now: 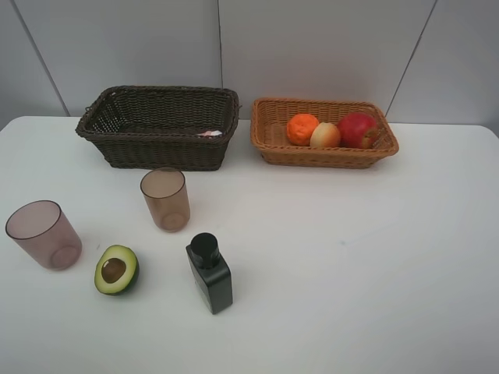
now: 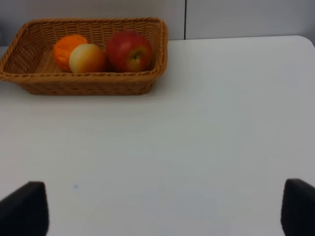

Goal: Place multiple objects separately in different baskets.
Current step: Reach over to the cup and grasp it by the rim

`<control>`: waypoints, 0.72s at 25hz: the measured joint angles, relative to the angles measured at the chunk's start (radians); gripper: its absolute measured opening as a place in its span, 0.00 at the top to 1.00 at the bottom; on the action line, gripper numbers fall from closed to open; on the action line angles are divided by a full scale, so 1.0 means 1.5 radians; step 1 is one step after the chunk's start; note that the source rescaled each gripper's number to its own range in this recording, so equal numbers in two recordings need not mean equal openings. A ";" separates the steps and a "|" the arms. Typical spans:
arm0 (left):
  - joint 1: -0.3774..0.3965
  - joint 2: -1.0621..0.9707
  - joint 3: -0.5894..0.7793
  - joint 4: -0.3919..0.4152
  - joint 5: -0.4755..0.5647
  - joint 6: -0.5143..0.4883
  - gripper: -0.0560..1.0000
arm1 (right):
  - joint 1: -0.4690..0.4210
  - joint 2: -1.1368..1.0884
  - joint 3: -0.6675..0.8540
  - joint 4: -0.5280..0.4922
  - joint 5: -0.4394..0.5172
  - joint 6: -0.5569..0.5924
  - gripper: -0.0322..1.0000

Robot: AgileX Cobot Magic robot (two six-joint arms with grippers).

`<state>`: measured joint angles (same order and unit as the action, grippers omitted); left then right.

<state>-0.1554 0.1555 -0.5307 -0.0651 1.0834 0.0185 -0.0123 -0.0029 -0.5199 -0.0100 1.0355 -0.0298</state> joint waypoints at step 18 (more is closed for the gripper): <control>0.000 0.343 -0.170 0.088 0.053 0.011 0.00 | 0.000 0.000 0.000 0.000 0.000 0.000 0.00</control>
<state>-0.1554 0.6692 -0.7862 0.0666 1.1630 0.0346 -0.0123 -0.0029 -0.5199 -0.0100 1.0355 -0.0298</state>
